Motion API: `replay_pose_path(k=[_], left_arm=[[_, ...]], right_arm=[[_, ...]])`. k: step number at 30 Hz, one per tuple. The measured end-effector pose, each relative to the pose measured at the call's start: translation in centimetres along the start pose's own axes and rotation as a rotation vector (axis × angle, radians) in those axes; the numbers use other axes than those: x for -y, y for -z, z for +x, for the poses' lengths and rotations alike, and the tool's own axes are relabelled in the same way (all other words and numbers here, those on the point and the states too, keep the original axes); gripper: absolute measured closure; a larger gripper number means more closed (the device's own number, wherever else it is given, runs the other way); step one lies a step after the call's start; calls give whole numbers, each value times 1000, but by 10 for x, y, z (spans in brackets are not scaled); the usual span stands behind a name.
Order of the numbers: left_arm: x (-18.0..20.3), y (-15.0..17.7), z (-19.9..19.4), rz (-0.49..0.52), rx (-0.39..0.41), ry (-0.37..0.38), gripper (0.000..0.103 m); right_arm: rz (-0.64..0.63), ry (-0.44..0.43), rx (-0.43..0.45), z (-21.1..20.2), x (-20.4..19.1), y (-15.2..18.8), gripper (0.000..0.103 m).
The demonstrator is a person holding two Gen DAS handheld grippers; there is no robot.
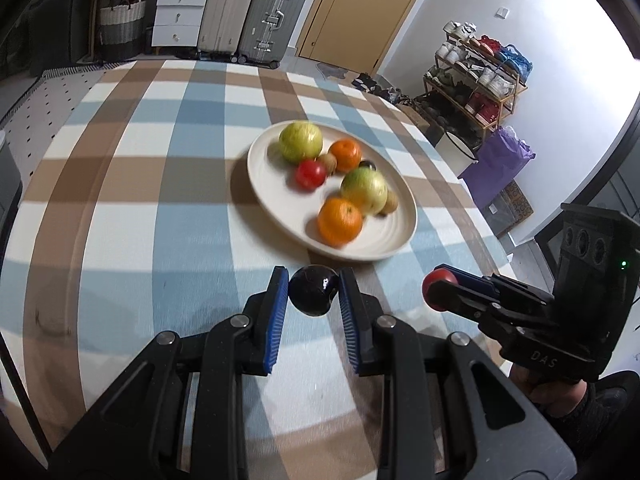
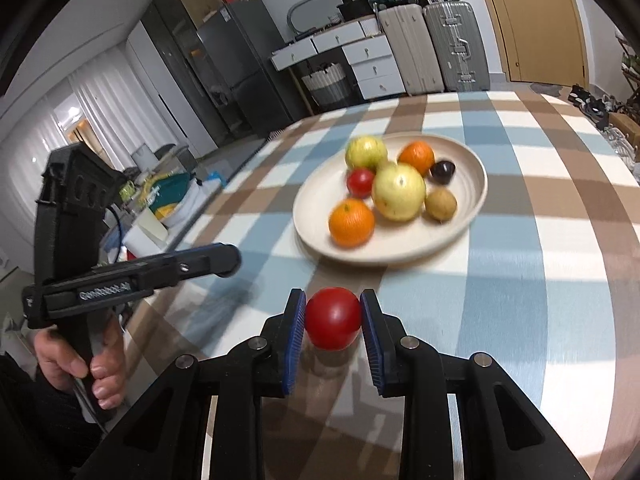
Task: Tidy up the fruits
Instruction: 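Carry the plum and tomato over the plate with both tools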
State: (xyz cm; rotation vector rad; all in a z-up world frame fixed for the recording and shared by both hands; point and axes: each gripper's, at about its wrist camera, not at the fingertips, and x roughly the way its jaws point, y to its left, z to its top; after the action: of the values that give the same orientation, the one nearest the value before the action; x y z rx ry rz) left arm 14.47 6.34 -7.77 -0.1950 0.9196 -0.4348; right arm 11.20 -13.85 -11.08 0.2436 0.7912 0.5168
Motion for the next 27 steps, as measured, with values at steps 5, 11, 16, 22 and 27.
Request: replay_pose_path(k=[5, 11, 16, 22, 27], left_arm=[[6, -21, 12, 15, 2, -11, 80], [9, -42, 23, 25, 0, -15, 80], [8, -60, 30, 28, 0, -22, 80], [4, -78, 46, 20, -19, -12, 80], [0, -86, 59, 9, -31, -9, 80]], right_arm=[[-17, -27, 19, 4, -2, -22, 75], [-26, -58, 19, 16, -5, -50, 75], [-25, -73, 28, 24, -2, -71, 75], [-2, -74, 42, 33, 8, -97, 75], [19, -66, 25, 43, 18, -110, 75]])
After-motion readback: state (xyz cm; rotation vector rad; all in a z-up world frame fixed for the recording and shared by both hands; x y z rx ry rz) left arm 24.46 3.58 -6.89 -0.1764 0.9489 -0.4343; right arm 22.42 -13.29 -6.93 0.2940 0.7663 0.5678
